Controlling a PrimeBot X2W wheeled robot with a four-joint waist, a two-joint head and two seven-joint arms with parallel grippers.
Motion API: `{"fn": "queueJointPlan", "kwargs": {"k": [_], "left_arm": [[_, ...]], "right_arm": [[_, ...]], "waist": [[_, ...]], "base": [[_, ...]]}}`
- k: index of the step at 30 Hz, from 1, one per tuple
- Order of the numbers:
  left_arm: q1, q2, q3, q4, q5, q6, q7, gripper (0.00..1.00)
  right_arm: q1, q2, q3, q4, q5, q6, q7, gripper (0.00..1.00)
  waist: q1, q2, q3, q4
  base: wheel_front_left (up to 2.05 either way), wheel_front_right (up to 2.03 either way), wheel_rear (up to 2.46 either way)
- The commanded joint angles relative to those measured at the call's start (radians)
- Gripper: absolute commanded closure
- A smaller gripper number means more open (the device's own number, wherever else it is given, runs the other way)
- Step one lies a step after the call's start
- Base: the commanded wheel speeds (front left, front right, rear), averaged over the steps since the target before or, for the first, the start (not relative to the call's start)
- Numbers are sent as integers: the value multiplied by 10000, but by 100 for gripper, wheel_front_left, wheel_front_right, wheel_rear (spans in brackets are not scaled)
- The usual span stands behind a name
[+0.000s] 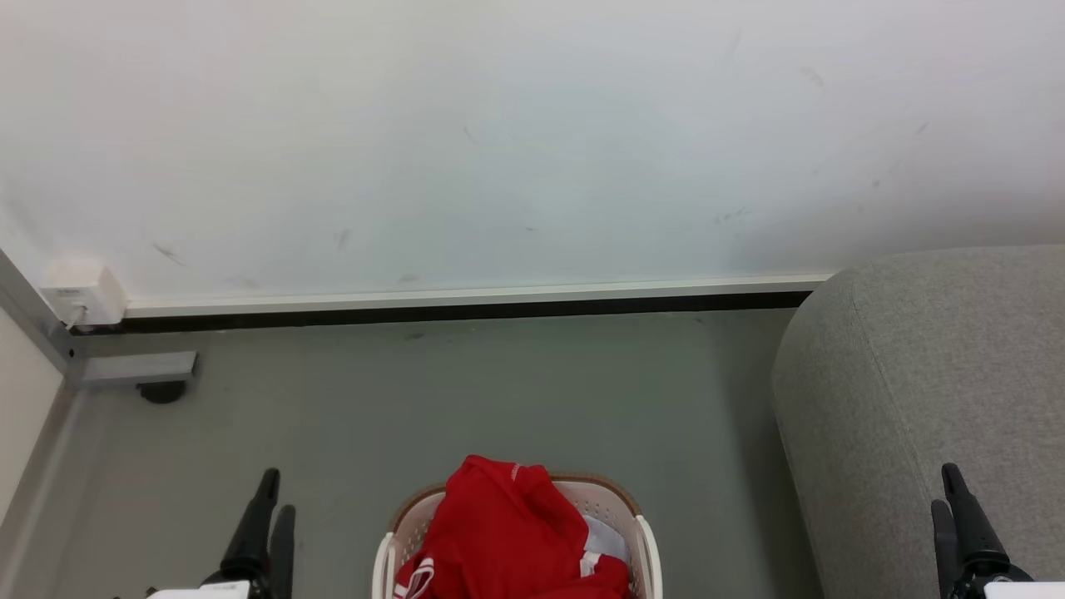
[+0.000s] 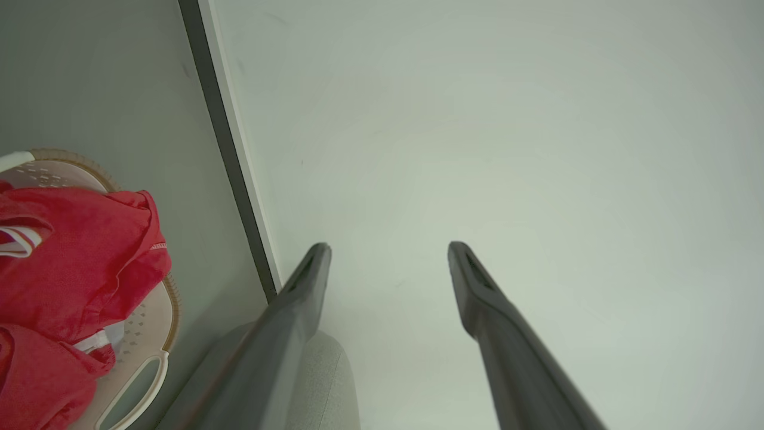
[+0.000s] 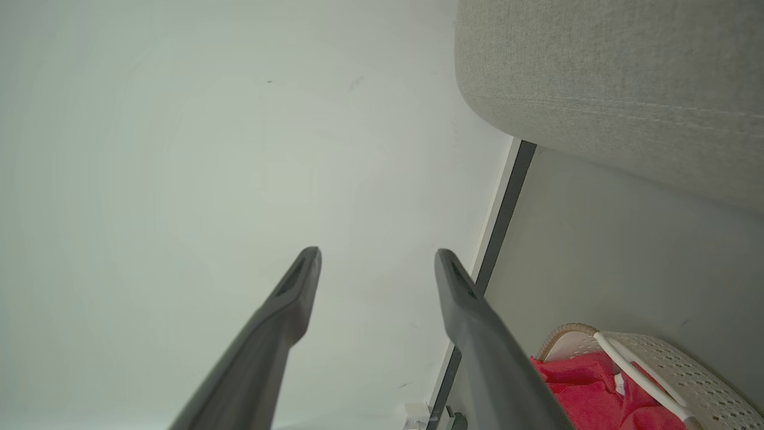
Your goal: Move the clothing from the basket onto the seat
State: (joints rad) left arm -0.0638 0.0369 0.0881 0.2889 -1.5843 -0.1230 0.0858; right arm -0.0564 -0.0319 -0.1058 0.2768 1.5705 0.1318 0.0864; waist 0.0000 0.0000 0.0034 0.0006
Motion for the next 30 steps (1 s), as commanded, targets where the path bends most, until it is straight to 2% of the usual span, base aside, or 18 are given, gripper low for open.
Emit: {"fn": "queueJointPlan", "kwargs": {"k": [1, 8, 17, 30], "left_arm": [[-203, 56, -57, -151, 182, -18, -132, 0], [-213, 67, -276, -269, 1172, 167, -464, 0], [-167, 82, -769, -581, 3446, 610, -896, 0], [-144, 99, -1121, -569, 6018, 971, -1395, 0]], "right_arm": [[-36, -108, -1, -274, -394, -1, -136, 0], [122, -138, -62, -580, -2111, -2, -469, 0], [300, -240, 115, -986, -4688, -4, -904, 0], [323, -517, 599, -1203, -6978, -6, -1395, 0]], "waist": [[0, 0, 1, 5], [0, 0, 5, 11], [0, 0, 12, -11], [0, 0, 7, -65]], "base": [[0, 0, 0], [0, 0, 0], [0, 0, 0], [0, 0, 0]]}}
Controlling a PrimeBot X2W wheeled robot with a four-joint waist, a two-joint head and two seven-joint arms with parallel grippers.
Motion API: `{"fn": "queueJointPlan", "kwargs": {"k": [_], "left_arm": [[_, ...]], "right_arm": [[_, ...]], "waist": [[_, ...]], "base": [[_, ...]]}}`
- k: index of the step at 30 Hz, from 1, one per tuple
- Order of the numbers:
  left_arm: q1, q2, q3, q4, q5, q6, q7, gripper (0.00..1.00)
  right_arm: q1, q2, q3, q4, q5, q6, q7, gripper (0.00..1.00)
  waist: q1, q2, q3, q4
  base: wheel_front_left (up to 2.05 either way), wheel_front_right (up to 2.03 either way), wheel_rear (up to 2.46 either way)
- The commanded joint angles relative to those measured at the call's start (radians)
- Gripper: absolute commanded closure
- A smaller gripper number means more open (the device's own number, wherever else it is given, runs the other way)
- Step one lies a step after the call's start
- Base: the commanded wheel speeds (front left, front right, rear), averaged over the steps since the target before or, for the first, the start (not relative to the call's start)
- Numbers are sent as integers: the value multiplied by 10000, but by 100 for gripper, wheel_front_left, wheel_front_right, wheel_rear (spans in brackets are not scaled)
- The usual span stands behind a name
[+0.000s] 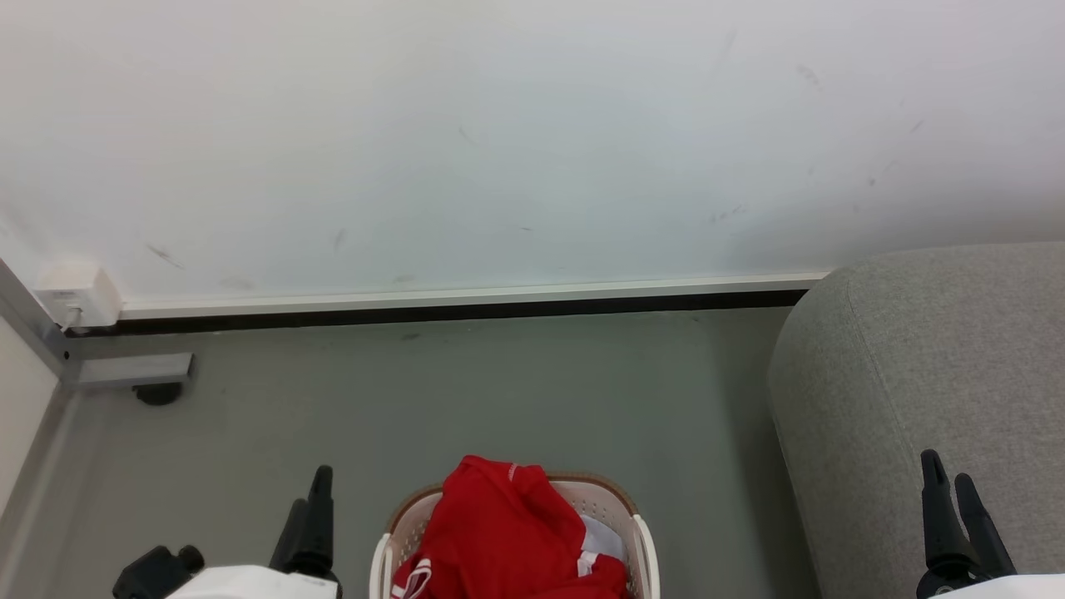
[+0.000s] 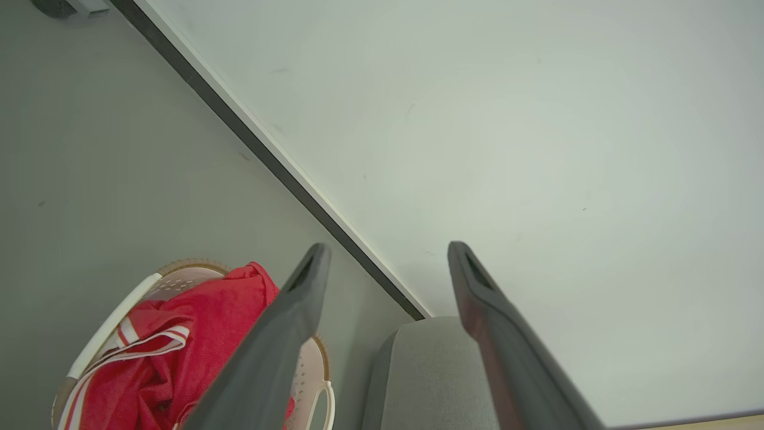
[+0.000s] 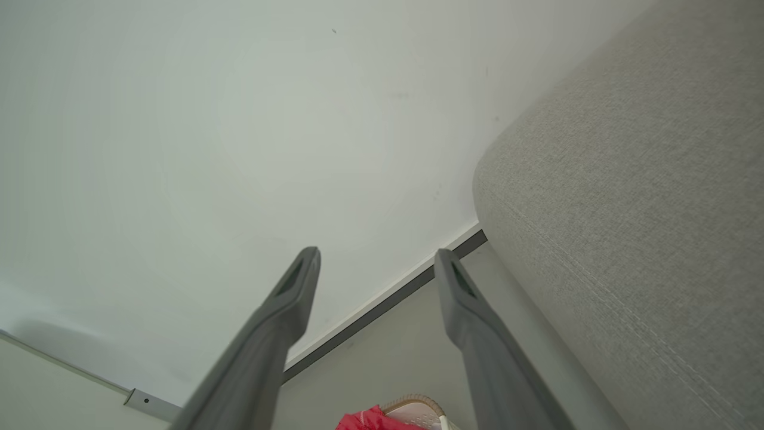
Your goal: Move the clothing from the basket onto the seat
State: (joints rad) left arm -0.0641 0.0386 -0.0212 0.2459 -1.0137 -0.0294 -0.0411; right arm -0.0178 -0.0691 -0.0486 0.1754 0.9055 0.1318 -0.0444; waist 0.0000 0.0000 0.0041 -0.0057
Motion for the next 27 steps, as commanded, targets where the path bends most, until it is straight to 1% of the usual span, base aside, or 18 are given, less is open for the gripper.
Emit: {"fn": "queueJointPlan", "kwargs": {"k": [1, 17, 21, 27], "left_arm": [[-131, 83, -40, -138, 491, 57, -161, 0], [22, 102, -58, -208, 2855, 224, -648, 0], [66, 106, -93, -235, 3440, 213, -774, 0], [139, 132, -225, -392, 4380, 61, -939, 0]], "right_arm": [[-68, -159, 48, -191, -473, -6, -130, 0], [19, -278, 240, -296, -2397, -9, -613, 0], [54, -297, 262, -333, -2885, -9, -741, 0], [96, -308, 350, -370, -3571, -10, -913, 0]], "waist": [[0, 0, -1, -5], [0, 0, -13, -26], [0, 0, -22, -35], [0, 0, -23, -53]], "base": [[0, 0, 0], [0, 0, 0], [0, 0, 0], [0, 0, 0]]}}
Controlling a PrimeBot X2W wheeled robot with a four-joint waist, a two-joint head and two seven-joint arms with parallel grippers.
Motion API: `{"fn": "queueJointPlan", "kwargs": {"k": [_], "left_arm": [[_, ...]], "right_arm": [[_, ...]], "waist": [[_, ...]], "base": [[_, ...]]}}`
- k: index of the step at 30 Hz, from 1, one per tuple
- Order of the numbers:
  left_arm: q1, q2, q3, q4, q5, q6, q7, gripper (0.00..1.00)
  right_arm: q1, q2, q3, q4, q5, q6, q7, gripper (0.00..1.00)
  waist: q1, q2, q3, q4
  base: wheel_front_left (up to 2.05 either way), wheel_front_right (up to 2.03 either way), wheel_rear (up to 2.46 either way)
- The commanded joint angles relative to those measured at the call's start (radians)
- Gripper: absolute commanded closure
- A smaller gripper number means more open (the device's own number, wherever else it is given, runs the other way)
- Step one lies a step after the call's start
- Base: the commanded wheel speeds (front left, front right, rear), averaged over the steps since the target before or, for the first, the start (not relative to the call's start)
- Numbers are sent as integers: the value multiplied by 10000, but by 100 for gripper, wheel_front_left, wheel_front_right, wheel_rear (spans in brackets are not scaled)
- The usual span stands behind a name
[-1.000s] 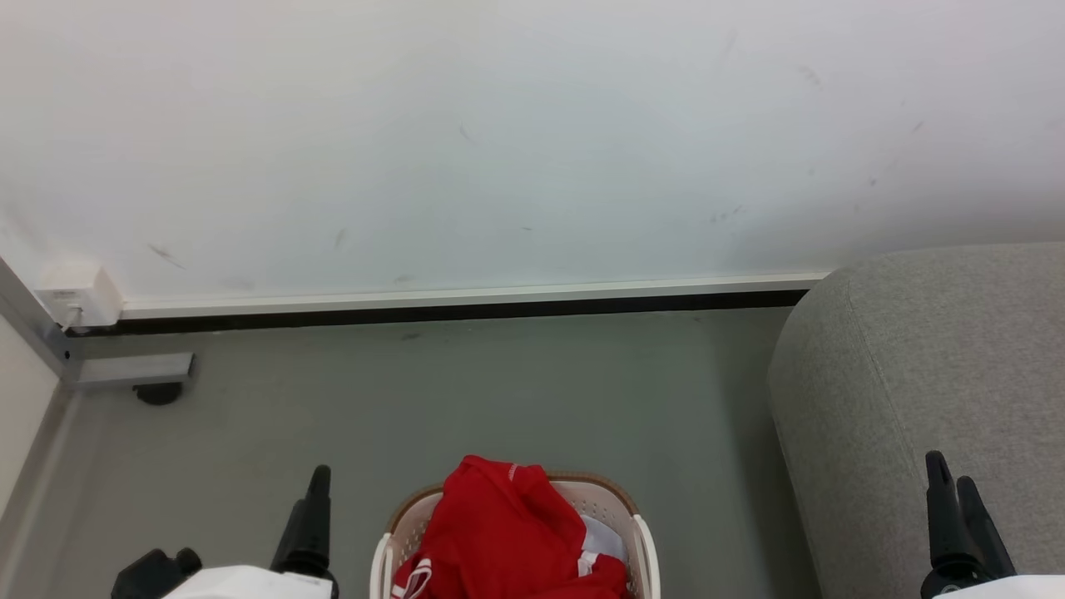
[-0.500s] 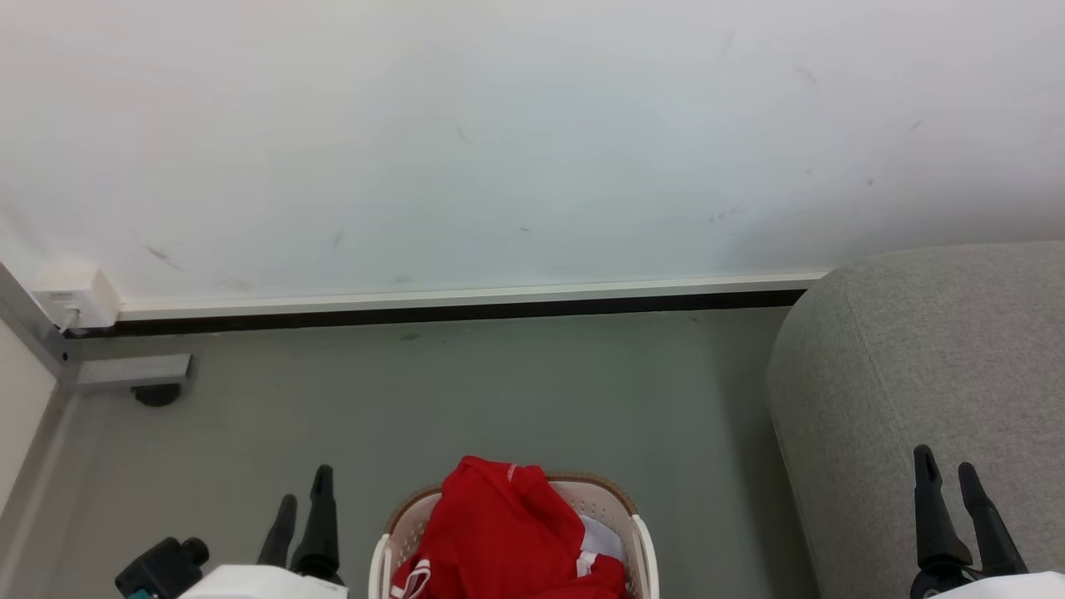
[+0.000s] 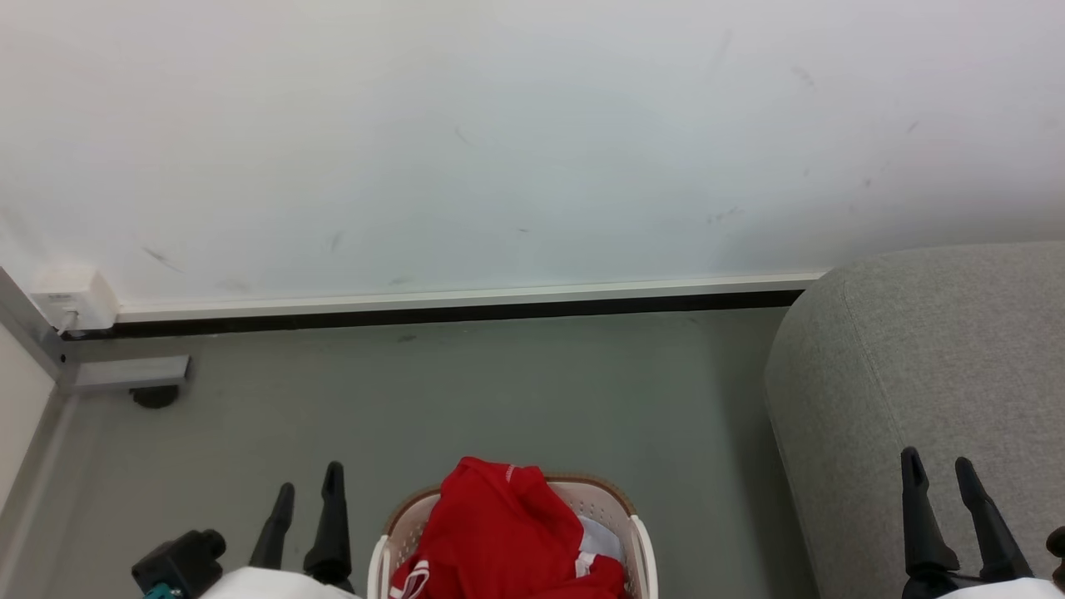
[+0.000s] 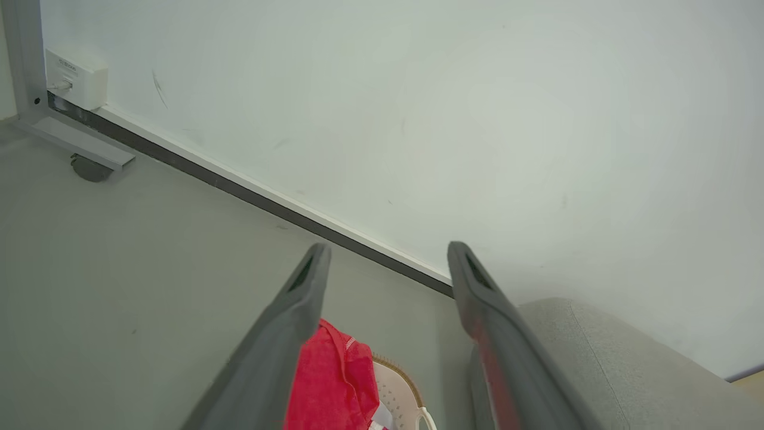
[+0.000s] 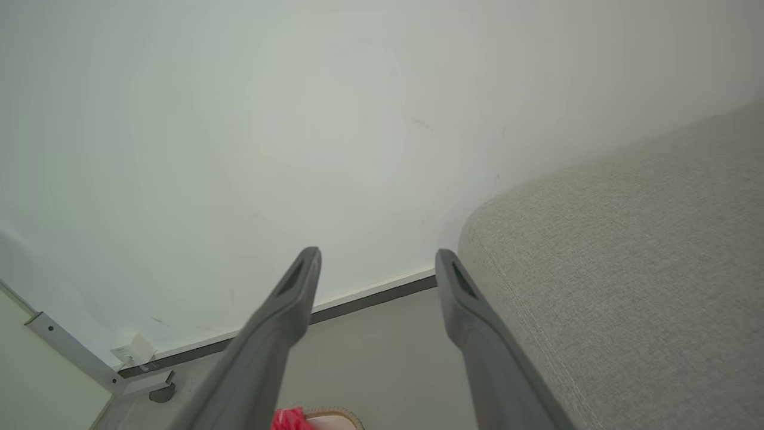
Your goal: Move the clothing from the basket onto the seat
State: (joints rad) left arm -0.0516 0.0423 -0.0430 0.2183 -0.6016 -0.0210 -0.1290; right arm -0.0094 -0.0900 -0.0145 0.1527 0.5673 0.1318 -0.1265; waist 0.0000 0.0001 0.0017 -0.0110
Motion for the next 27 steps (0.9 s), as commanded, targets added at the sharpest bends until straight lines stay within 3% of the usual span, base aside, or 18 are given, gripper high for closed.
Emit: {"fn": "queueJointPlan", "kwargs": {"k": [1, 27], "left_arm": [[22, 97, -23, -115, 382, -32, -82, 0], [183, 247, -560, -26, 3283, 197, -719, 0]], "right_arm": [[12, -109, 26, -141, -282, -11, -115, 0], [95, -46, 48, 106, -2604, -15, -744, 0]], "waist": [[0, -1, 4, -3], [0, -1, -27, -23]], "base": [[0, 0, 0], [0, 0, 0]]}}
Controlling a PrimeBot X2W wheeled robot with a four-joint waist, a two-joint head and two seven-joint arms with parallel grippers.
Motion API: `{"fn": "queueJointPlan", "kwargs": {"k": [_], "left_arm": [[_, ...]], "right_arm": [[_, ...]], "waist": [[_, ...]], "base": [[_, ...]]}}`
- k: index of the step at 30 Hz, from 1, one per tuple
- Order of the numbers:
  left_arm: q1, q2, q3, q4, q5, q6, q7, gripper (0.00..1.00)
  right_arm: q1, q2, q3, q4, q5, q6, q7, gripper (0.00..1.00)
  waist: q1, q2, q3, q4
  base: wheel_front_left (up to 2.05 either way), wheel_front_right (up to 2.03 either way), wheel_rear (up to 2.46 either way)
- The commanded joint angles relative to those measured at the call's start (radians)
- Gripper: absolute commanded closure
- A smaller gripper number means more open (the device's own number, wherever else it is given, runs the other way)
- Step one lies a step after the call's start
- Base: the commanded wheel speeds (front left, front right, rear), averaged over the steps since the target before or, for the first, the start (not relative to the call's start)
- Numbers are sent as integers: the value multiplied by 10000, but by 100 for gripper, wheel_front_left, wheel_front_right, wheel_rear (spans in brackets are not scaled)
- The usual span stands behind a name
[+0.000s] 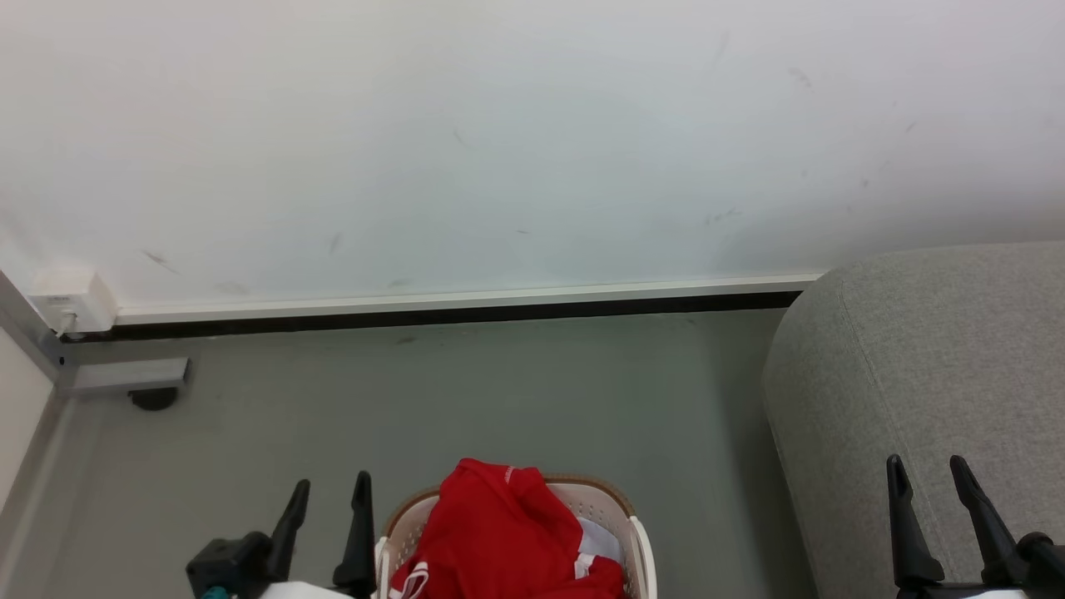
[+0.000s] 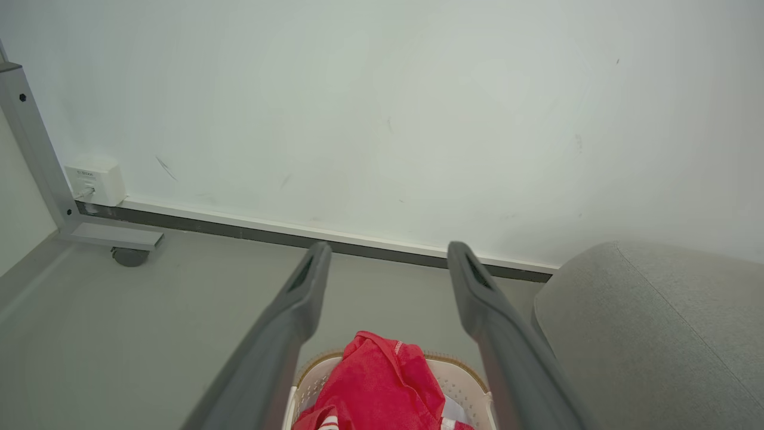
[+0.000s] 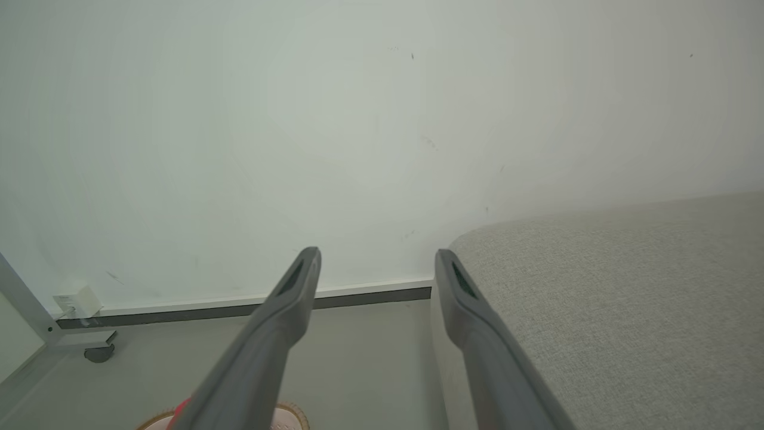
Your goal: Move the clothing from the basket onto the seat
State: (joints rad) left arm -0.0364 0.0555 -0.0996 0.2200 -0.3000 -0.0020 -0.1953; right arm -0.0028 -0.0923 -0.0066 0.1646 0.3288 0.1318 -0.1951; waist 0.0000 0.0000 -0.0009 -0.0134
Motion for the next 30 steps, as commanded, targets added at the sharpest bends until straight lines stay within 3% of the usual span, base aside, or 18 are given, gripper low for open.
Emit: {"fn": "queueJointPlan", "kwargs": {"k": [1, 12, 30], "left_arm": [[41, 119, -11, -36, 355, 21, -84, 0], [123, 140, -29, 177, 1166, 97, -309, 0], [186, 16, 34, 594, 1979, -226, -621, 0]], "right_arm": [[37, -16, -43, 2, -264, -15, -88, 0], [89, 47, -197, 152, -897, -17, -316, 0], [180, 81, -174, 357, -1265, -20, -642, 0]], "waist": [[0, 0, -1, 0], [0, 0, -28, -15], [0, 0, -123, 84]], "base": [[0, 0, 0], [0, 0, 0], [0, 0, 0]]}}
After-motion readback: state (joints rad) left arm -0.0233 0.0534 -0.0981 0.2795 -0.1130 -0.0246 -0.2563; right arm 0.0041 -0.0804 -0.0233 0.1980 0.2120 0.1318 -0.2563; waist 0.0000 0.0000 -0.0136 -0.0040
